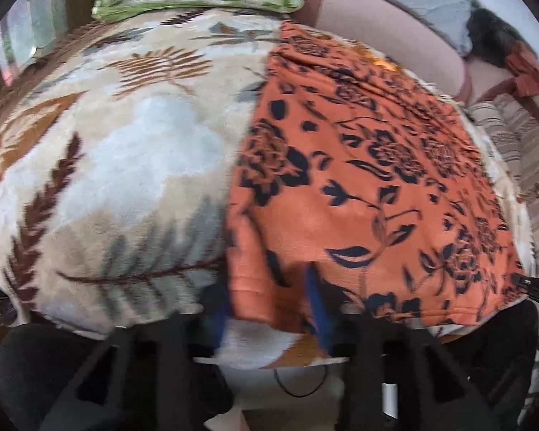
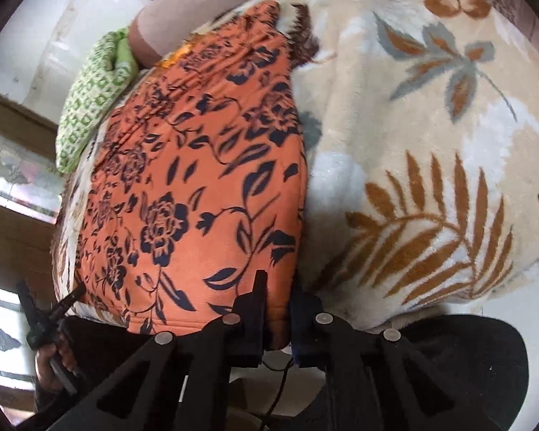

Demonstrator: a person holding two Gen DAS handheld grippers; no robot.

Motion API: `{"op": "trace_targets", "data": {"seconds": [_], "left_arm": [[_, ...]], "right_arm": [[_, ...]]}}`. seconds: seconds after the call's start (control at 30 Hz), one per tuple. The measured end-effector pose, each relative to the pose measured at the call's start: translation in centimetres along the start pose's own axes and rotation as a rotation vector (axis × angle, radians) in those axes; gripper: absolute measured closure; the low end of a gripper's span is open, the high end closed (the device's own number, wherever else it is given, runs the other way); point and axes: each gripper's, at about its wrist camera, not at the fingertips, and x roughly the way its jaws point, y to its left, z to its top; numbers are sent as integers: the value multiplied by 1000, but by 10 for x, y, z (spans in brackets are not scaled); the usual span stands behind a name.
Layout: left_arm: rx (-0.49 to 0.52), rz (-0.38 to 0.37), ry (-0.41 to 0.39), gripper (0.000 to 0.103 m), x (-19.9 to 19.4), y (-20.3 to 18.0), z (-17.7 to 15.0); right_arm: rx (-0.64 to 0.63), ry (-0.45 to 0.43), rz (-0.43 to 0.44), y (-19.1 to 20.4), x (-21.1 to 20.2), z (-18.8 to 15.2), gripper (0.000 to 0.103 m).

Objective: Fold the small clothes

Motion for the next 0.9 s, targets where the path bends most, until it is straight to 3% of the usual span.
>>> {"op": "trace_targets", "data": {"seconds": [0.03, 0.07, 0.1, 0.27, 0.47, 0.57, 0.7, 0.8, 0.9], "left_arm": [[24, 20, 4, 51, 1, -5, -1], [50, 44, 7, 59, 1, -9, -1], [70, 58, 8, 96, 1, -12, -1], [8, -21, -2, 95, -10, -3, 6], [-36, -85, -84, 95, -43, -2, 22], [-34, -111, -122, 95, -56, -7, 46], [12, -169, -218, 95, -76, -23, 115], [46, -192, -309, 95, -77, -37, 193], [47, -148, -400, 89, -54, -47, 272]], "right_arm": [[3, 4, 1, 0, 2, -1, 90], [5, 19, 4, 0, 5, -2, 90], [7, 27, 11, 3, 11, 0, 90], [47, 25, 98, -2, 2, 1, 95], [84, -62, 298, 7, -33, 12, 95], [105, -100, 379, 10, -43, 29, 95], [120, -169, 480, 18, -58, 75, 95], [106, -259, 539, 27, -72, 142, 95], [106, -382, 541, 35, -74, 239, 95]]}}
